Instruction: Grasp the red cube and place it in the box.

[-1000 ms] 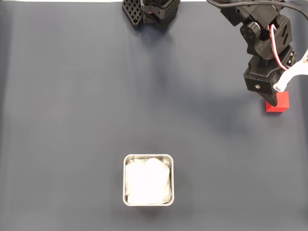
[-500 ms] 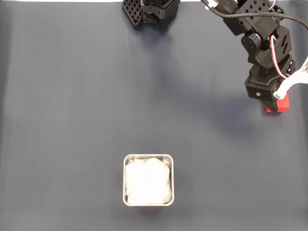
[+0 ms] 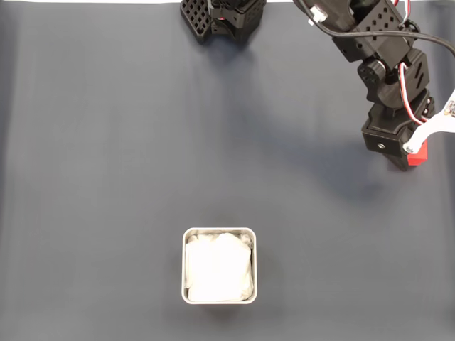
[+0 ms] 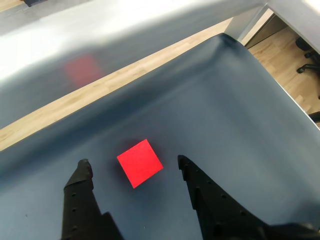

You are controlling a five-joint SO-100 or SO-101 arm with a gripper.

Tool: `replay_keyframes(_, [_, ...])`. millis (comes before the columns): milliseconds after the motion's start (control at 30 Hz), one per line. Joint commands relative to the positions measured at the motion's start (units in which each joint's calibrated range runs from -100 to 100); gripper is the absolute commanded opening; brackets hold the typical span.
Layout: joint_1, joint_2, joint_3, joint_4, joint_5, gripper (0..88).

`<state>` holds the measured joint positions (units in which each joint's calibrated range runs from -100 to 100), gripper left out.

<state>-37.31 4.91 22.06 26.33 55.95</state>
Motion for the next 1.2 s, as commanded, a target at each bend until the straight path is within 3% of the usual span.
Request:
replay_keyframes(0, [-0.47, 0.12, -3.27, -1.09, -0.63, 39.7])
replay_keyframes(1167, [-3.59, 6.10, -7.74, -1.00, -3.08, 40.2])
